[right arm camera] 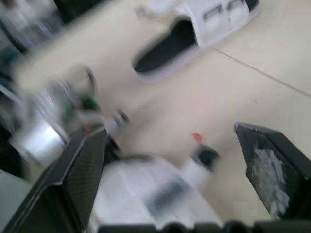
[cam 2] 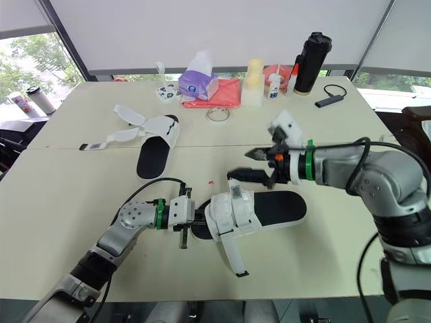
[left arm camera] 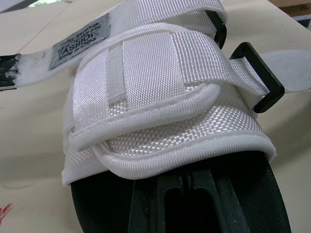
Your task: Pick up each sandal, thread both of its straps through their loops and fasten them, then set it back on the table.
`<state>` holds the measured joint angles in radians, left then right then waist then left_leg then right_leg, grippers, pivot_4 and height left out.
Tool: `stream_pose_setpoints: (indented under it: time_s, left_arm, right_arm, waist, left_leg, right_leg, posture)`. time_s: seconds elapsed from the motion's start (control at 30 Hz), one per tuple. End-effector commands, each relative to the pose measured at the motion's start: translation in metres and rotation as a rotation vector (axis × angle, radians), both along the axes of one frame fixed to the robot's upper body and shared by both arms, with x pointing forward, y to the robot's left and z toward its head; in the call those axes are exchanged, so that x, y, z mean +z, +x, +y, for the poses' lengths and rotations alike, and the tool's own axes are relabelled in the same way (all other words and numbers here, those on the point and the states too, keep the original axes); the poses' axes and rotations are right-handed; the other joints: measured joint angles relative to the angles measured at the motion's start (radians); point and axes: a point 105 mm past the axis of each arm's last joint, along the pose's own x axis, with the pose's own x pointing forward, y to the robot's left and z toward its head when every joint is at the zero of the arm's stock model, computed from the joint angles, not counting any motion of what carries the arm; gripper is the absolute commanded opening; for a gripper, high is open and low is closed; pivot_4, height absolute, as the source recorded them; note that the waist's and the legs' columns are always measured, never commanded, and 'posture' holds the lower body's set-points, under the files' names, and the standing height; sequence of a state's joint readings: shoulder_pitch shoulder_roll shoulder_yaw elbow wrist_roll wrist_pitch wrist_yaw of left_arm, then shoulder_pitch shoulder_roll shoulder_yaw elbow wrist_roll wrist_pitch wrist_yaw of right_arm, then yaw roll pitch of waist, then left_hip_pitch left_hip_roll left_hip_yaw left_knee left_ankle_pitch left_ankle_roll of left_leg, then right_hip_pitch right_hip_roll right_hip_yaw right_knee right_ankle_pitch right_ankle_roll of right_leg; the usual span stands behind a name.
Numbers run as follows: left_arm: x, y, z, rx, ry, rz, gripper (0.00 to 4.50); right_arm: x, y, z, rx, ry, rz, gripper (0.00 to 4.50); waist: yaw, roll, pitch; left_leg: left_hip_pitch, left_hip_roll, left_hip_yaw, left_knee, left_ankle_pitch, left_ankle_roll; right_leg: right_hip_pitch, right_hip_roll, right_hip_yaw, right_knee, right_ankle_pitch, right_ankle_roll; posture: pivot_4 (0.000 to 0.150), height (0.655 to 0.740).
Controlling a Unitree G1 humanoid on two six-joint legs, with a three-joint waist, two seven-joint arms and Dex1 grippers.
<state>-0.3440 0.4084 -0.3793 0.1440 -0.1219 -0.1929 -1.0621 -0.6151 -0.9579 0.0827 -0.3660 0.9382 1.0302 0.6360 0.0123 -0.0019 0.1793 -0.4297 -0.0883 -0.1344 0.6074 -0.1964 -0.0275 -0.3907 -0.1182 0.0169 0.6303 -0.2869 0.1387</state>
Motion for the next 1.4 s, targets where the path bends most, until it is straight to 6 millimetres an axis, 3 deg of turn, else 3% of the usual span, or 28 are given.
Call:
stream_pose_setpoints:
  time_s: [0.03, 0.1, 0.17, 0.43, 0.73, 0.93, 1.4]
  left_arm:
    - [-0.033, 0.0, 0.016, 0.058, 0.115, 0.104, 0.0]
    - [-0.034, -0.001, 0.016, 0.054, 0.117, 0.107, 0.0]
    - [-0.035, -0.003, 0.017, 0.05, 0.119, 0.11, 0.0]
    - [-0.037, -0.004, 0.02, 0.042, 0.133, 0.112, 0.0]
    - [-0.036, -0.003, 0.018, 0.025, 0.137, 0.106, 0.0]
    - [-0.035, -0.004, 0.022, 0.023, 0.146, 0.108, 0.0]
    - [-0.033, -0.006, 0.024, 0.033, 0.148, 0.111, 0.0]
  right_arm:
    - [0.007, -0.011, 0.001, 0.09, -0.208, -0.332, 4.47]
    - [0.008, -0.022, 0.001, 0.175, -0.324, -0.593, 4.47]
    - [0.003, -0.032, -0.002, 0.235, -0.395, -0.714, 4.47]
    - [-0.005, -0.064, -0.004, 0.412, -0.465, -0.985, 4.47]
    - [-0.05, -0.093, -0.01, 0.697, -0.545, -1.259, 4.47]
    - [-0.076, -0.101, -0.014, 0.82, -0.539, -1.379, 4.47]
    - [-0.102, -0.089, 0.021, 0.962, -0.452, -1.487, 4.47]
  waist:
    - [0.0, 0.0, 0.0]
    - [0.001, 0.0, 0.0]
    - [0.0, 0.0, 0.0]
    - [-0.002, 0.0, 0.0]
    - [-0.004, 0.0, 0.0]
    - [-0.005, 0.0, 0.0]
    - [-0.023, 0.0, -0.001]
  left_leg:
    - [0.0, 0.0, 0.0, 0.0, 0.0, 0.0]
    - [0.0, 0.0, 0.001, 0.0, 0.0, 0.0]
    - [0.001, 0.0, 0.001, 0.0, 0.0, -0.001]
    - [0.004, 0.0, 0.001, 0.0, 0.0, 0.0]
    - [0.008, 0.0, 0.001, 0.0, 0.0, 0.0]
    - [0.016, 0.0, 0.001, -0.001, 0.0, -0.001]
    - [0.021, 0.0, 0.001, -0.006, 0.0, 0.0]
  right_leg:
    - [0.0, 0.0, 0.0, 0.0, 0.0, 0.0]
    - [0.0, 0.0, 0.0, 0.0, 0.0, 0.0]
    - [0.001, 0.0, 0.0, -0.001, 0.0, 0.002]
    - [0.004, 0.0, 0.001, 0.0, -0.001, 0.0]
    - [0.012, 0.0, 0.001, 0.0, -0.001, 0.0]
    - [0.019, 0.0, 0.001, 0.0, -0.002, -0.001]
    - [0.02, 0.001, 0.003, 0.001, -0.002, -0.001]
  posture:
    - [0.15, 0.74]
    - [0.15, 0.74]
    - [0.15, 0.74]
    - [0.15, 0.74]
    - [0.15, 0.74]
    - [0.15, 0.74]
    - [0.15, 0.74]
